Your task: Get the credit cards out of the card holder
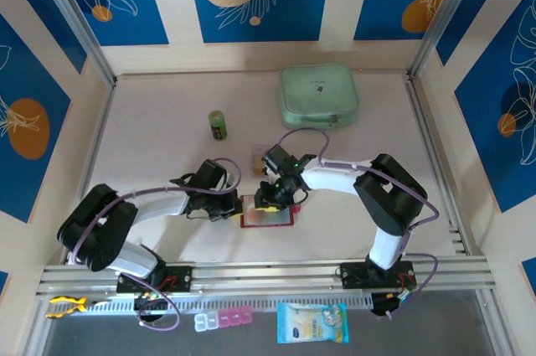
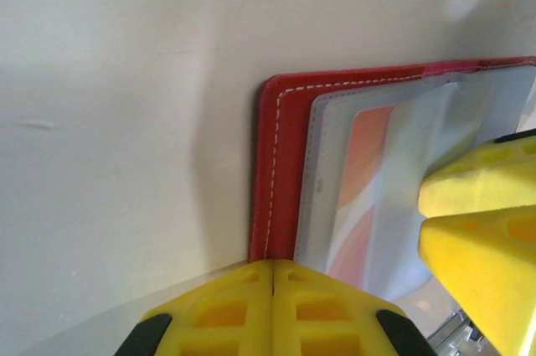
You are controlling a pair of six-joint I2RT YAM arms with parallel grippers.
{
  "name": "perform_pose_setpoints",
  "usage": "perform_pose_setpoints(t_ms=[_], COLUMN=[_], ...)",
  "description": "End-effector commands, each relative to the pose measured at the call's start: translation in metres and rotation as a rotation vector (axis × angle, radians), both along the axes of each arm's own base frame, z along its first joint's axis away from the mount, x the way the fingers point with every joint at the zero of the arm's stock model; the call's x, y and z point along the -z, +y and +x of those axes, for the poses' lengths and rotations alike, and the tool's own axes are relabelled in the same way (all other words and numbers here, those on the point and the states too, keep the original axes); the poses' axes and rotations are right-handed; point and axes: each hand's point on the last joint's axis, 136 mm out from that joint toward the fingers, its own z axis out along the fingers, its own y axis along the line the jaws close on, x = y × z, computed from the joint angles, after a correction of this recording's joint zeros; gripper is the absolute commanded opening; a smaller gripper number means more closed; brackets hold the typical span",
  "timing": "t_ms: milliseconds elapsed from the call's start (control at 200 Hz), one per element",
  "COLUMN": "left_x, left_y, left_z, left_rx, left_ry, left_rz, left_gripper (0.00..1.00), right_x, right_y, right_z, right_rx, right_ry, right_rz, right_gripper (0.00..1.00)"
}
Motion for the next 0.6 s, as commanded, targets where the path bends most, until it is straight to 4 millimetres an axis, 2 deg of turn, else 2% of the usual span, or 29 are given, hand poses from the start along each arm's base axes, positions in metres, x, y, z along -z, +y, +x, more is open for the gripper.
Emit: perform_pose_setpoints(t_ms=[0, 270, 595], left_x=[-0.012, -0.03, -0.032], left_y=[-0.001, -0.02, -0.041], left_z=[0.002, 0.008, 0.012], left_rx=[-0.004, -0.007, 0.005], left_ry=[-0.008, -0.031, -0.025], left_rz=[0.003, -0.091, -0.112], left_gripper=[0.0, 0.02, 0.18], right_x=[-0.005, -0.007, -0.002], right_y=[0.001, -0.003, -0.012], right_z=[-0.004, -0.002, -0.001], right_rx=[0.0, 0.024, 0.049], right_ry=[0.018, 0.035, 0.056], right_rz=[0.066, 0.179, 0.246], right_gripper=[0.32, 0.3, 0.29])
